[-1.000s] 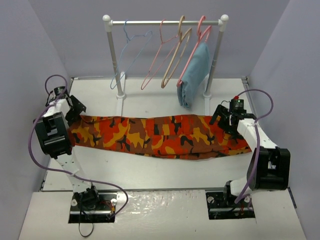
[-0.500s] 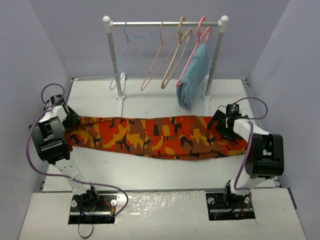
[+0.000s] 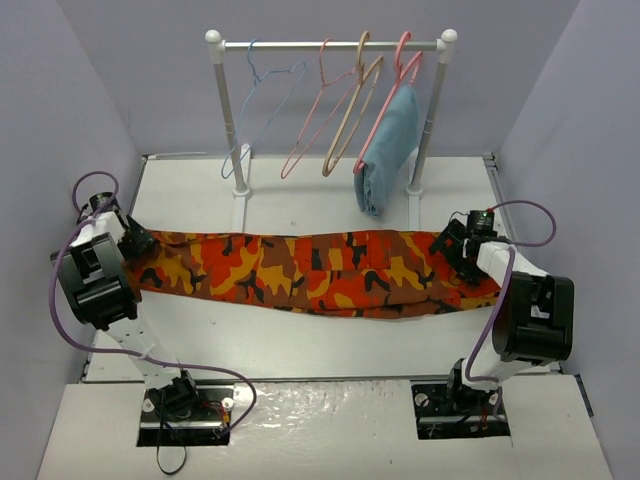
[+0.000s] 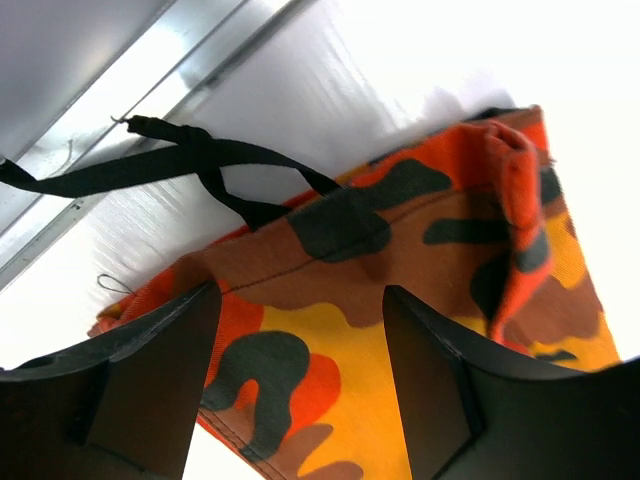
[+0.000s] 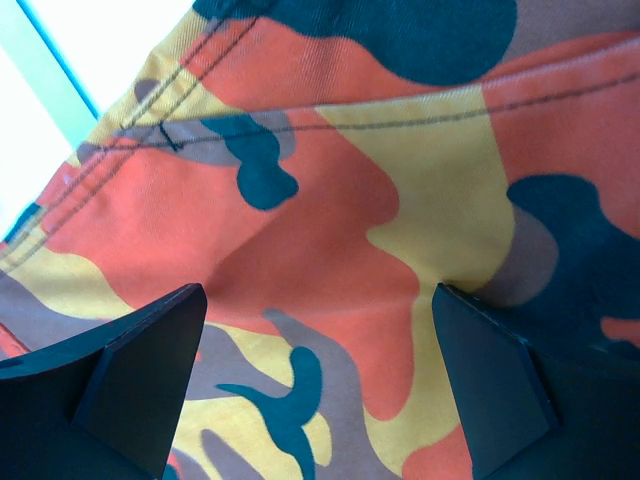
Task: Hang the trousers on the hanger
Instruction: Fold the trousers
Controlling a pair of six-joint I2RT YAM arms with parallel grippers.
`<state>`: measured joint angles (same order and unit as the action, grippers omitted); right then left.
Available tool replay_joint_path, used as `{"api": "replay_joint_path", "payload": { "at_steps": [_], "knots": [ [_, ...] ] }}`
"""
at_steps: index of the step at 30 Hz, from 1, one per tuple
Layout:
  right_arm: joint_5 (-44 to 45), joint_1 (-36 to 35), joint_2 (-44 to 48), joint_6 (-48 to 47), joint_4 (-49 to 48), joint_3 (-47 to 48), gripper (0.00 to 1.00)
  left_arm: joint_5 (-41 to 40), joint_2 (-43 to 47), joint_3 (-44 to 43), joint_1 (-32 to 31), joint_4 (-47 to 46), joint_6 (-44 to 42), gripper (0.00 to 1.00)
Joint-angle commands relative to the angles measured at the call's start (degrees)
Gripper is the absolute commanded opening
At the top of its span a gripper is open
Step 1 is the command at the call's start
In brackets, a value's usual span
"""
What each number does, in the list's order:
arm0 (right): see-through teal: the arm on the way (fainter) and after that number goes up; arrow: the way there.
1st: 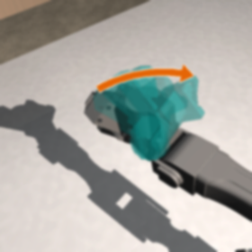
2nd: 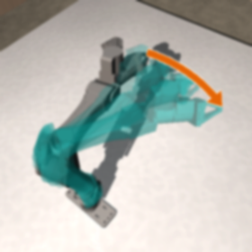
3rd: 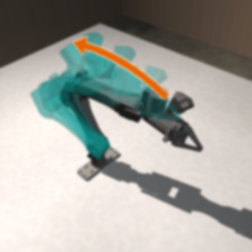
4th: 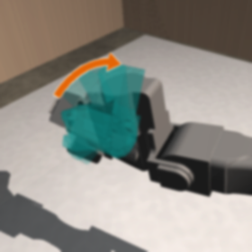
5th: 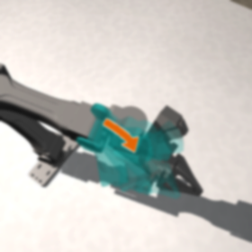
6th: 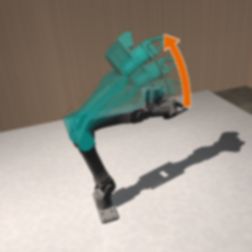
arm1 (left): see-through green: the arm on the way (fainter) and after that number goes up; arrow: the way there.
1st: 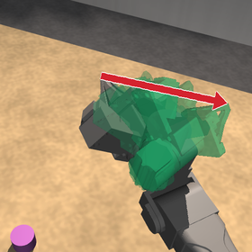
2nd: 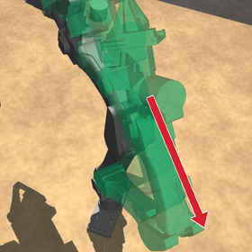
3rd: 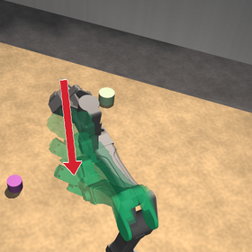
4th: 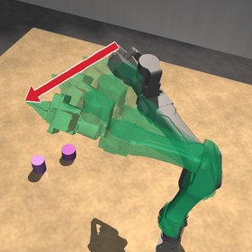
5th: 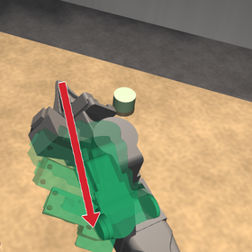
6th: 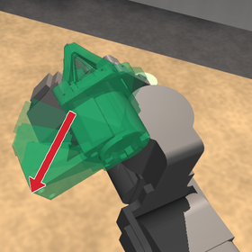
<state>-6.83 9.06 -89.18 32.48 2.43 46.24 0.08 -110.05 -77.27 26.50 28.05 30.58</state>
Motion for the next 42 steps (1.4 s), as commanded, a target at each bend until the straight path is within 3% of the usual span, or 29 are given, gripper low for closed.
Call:
{"api": "replay_joint_path", "payload": {
  "at_steps": [1,8,12,17,24,34,42],
  "knots": [
    [4.6,-4.9,6.2,-2.5,1.3,1.1,0.91,2.0,8.7,-4.4,-1.5,0.4,1.7,0.63],
    [-2.6,-12.6,7.9,-7.6,-1.8,3.4,0.82,0.4,9.9,1.1,-3.4,-0.4,1.5,0.62],
    [-3.2,-15.4,5.5,-7.8,-6.3,4.5,0.69,-2.7,7.1,1.4,-3.3,0.5,0.2,0.61],
    [-0.5,-15.6,0.6,-6.5,-9.5,6.0,0.59,-4.9,2.2,0.0,-3.3,2.9,-1.2,0.5],
    [3.7,-13.8,-0.6,-7.2,-10.5,8.1,0.42,-7.8,-0.9,-0.3,-3.2,5.4,-2.6,0.35],
    [8.9,-9.2,-7.1,-2.4,-10.9,8.3,0.23,-11.0,-2.7,-0.5,-3.1,8.0,-2.9,0.31],
    [7.9,-0.5,-15.9,0.6,-8.6,8.5,0.18,-12.7,-3.8,-1.5,-2.5,10.6,-3.1,0.31]
  ]
}}
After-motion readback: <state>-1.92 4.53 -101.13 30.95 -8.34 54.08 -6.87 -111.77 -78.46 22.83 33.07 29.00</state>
